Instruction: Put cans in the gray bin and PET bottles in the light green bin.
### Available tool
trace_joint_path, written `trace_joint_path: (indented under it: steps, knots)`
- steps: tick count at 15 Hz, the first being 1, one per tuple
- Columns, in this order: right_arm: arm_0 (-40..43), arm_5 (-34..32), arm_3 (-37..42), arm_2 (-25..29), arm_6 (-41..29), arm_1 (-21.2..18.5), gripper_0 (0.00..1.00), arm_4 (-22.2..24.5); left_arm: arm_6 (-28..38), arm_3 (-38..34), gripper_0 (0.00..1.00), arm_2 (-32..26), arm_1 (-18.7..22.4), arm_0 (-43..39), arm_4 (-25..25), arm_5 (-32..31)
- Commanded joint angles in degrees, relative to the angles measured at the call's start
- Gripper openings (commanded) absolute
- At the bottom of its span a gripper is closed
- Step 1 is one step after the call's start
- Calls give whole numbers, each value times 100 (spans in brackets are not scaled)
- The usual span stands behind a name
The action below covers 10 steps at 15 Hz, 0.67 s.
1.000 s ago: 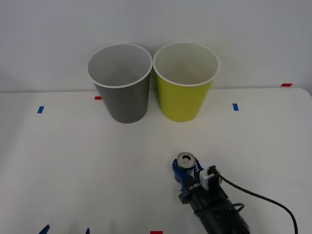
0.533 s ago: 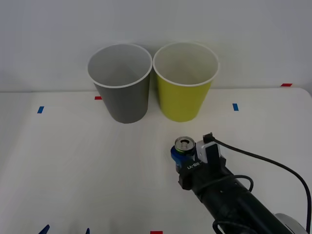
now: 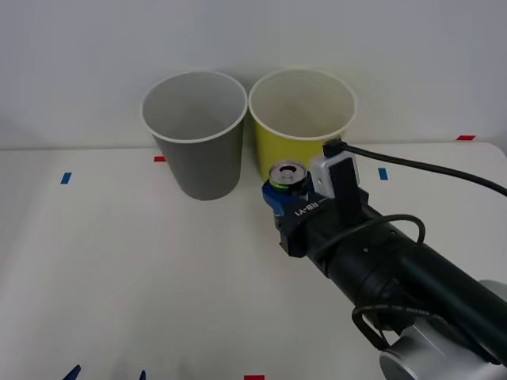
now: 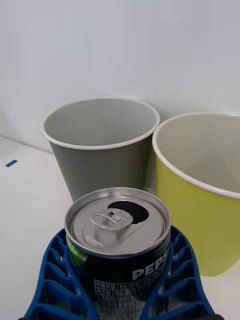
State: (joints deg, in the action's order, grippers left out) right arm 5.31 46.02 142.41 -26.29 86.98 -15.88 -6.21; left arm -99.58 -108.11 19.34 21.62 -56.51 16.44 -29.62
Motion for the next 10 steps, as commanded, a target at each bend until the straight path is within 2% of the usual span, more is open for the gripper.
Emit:
trace_joint_path:
  steps: [1,3,5,8,10]
  knots:
    - [-522,144,-20,125,-76,-170,6,-178,0,0,100,0,0,0,0,0]
    - [-803,162,-38,81,-76,-275,6,-266,0,0,100,0,0,0,0,0]
    - [-1252,223,-293,54,-50,-319,6,-574,0,0,100,0,0,0,0,0]
    - [-2139,223,-1013,37,-23,-38,5,-1013,0,0,100,0,0,0,0,0]
    - [-2631,223,-1418,37,-102,50,5,-1048,0,0,100,0,0,0,0,0]
